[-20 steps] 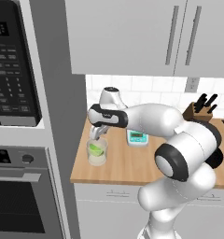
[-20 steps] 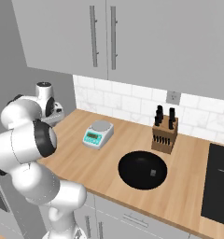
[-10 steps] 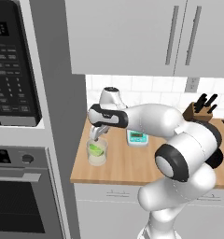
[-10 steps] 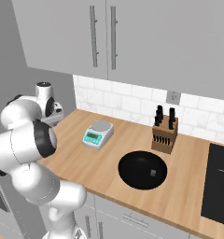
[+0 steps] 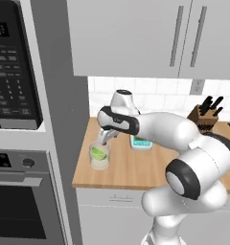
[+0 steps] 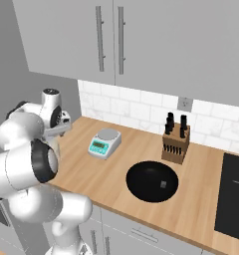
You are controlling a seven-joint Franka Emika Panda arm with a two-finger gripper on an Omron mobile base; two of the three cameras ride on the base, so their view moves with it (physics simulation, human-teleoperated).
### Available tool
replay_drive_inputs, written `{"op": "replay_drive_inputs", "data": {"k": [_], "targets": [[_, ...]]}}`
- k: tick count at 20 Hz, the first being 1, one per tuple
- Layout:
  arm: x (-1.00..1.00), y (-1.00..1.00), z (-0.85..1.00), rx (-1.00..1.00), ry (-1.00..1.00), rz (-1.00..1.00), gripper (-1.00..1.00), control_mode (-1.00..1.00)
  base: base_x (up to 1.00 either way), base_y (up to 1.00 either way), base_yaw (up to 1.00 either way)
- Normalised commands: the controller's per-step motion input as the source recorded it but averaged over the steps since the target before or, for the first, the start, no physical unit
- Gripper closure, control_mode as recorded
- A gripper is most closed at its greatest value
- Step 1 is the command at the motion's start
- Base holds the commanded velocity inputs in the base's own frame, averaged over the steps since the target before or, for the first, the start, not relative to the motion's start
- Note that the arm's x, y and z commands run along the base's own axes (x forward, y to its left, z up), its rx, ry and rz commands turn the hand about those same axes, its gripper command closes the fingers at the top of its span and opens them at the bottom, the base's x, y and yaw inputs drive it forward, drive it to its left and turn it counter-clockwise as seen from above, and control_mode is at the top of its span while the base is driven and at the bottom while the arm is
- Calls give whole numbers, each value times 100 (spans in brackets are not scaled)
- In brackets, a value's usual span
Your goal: Grab a lemon wedge from the fridge and one ice cube from the ice bowl, and put them in the glass of lemonade.
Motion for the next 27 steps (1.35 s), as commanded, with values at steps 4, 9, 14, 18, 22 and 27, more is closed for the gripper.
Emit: {"op": "replay_drive_inputs", "data": {"k": [4, 9, 14, 18, 22, 27], "targets": [[-74, -28, 10, 12, -1, 0, -100, -100, 0, 0, 0], [-83, -29, 15, 13, -2, 0, -100, -100, 0, 0, 0], [-86, -33, 12, 13, 0, 0, -100, -100, 0, 0, 0], [-62, -55, 18, 14, 0, 0, -100, -100, 0, 0, 0], [-45, -79, 21, 14, -6, -4, -100, -100, 0, 0, 0], [-55, -48, 13, 12, -6, -8, -100, -100, 0, 0, 0]]}}
